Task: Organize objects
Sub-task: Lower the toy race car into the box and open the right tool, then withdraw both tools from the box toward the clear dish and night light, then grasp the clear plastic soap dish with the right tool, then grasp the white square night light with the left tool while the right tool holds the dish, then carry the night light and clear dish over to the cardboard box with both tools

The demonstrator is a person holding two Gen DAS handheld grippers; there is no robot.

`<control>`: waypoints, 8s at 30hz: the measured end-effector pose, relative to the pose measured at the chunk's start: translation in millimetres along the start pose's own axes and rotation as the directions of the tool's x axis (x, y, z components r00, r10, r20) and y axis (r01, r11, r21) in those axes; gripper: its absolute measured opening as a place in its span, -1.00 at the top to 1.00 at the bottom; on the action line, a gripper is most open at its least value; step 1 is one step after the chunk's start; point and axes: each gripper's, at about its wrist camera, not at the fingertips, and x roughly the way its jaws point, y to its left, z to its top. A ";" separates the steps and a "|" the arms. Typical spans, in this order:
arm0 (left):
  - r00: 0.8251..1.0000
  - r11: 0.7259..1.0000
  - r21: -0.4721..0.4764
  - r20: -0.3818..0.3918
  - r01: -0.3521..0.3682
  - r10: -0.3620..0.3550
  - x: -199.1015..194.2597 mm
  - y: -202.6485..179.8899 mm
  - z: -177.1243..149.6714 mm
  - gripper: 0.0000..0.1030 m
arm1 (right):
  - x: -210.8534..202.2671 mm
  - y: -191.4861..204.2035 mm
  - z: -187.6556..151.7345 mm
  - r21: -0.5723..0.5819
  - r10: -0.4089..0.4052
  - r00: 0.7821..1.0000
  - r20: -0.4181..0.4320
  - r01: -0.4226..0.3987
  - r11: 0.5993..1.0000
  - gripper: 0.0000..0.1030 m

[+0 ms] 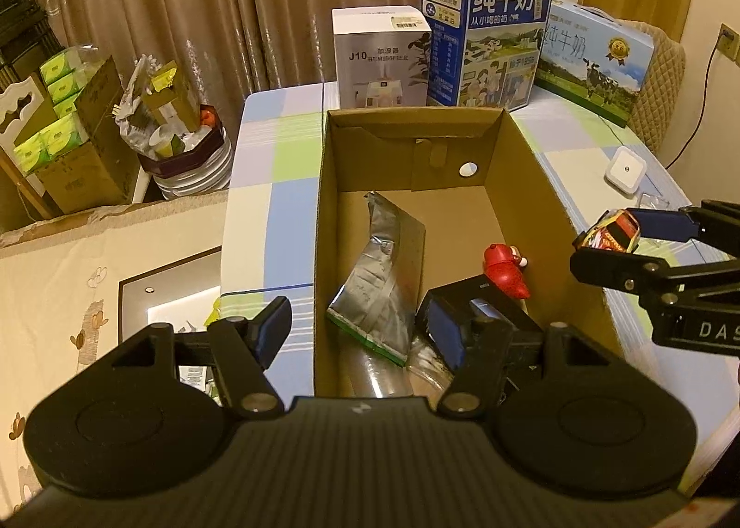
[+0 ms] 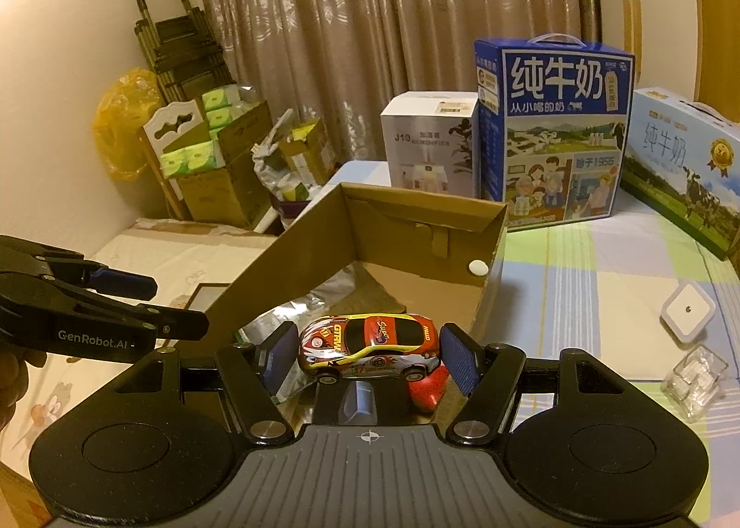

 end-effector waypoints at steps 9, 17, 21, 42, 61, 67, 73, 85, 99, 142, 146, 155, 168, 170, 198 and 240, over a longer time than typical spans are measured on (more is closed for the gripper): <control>1.000 1.000 -0.002 0.001 -0.002 0.002 0.9 1.7 -0.7 -0.20 | 1.2 1.5 0.8 0.001 -0.002 1.000 -0.001 0.002 1.000 -0.25; 1.000 1.000 -0.001 0.000 -0.002 0.002 2.0 2.0 -1.1 -0.20 | 3.6 0.4 2.6 0.005 -0.002 1.000 -0.001 0.002 1.000 -0.25; 1.000 1.000 -0.002 -0.001 -0.003 0.003 2.2 2.1 -1.2 -0.20 | 5.7 0.4 3.8 0.007 -0.001 1.000 -0.001 0.001 1.000 -0.25; 1.000 1.000 -0.009 -0.008 0.000 0.000 11.8 7.2 -4.2 -0.20 | 23.7 -17.5 24.3 0.095 0.046 0.997 0.064 -0.052 0.994 -0.45; 0.998 0.998 -0.048 0.044 0.044 -0.041 -35.2 -30.0 -25.7 -0.36 | -49.9 -58.0 -22.2 0.236 -0.044 0.999 0.025 0.037 0.971 -0.46; 0.995 0.997 -0.049 0.075 0.067 -0.063 -61.2 -55.8 -30.9 -0.53 | -90.1 -70.4 -30.8 0.251 -0.074 0.997 0.039 0.062 0.966 -0.46; 0.991 0.995 -0.033 0.100 0.089 -0.085 -79.7 -86.8 -32.3 -0.72 | -124.9 -87.3 -39.7 0.257 -0.101 0.993 0.056 0.083 0.963 -0.46; 0.981 0.991 -0.026 0.145 0.132 -0.127 -85.4 -151.6 -28.9 -0.98 | -179.2 -142.4 -72.7 0.305 -0.195 0.979 0.063 0.167 0.938 -0.46; 0.971 0.980 0.021 0.138 0.197 -0.198 -55.4 -224.4 -16.2 -0.98 | -214.5 -216.0 -120.3 0.414 -0.311 0.950 0.009 0.279 0.866 -0.46; 0.984 0.982 0.066 0.009 0.177 -0.178 180.8 -289.7 28.5 -0.98 | -5.5 -316.1 -100.1 -0.042 -0.193 0.981 -0.023 0.192 0.980 -0.46; 0.983 0.982 0.044 0.000 0.182 -0.182 190.5 -284.1 24.7 -0.98 | 12.6 -321.5 -98.6 -0.071 -0.209 0.978 -0.029 0.206 0.976 -0.50; 0.977 0.977 0.007 -0.014 0.212 -0.212 199.1 -277.5 22.4 -0.98 | 46.3 -326.2 -95.2 -0.136 -0.219 0.975 -0.048 0.211 0.968 -0.57; 0.976 0.975 -0.030 -0.006 0.219 -0.219 200.2 -269.5 25.4 -0.98 | 61.9 -330.7 -90.1 -0.081 -0.187 0.980 -0.071 0.181 0.980 -0.24; 0.975 0.975 -0.031 -0.002 0.221 -0.221 200.6 -269.4 26.7 -0.98 | 58.2 -331.9 -88.8 -0.069 -0.204 0.976 -0.074 0.199 0.977 -0.23; 0.939 0.904 0.288 0.043 0.315 -0.341 257.2 -351.6 94.5 -0.73 | 9.4 -402.1 -69.6 0.242 -0.389 0.919 -0.060 0.392 0.888 -0.23; 0.918 0.884 0.259 -0.040 0.390 -0.394 277.8 -364.6 105.1 -0.28 | 16.2 -405.3 -74.9 0.286 -0.376 0.922 -0.091 0.386 0.877 -0.22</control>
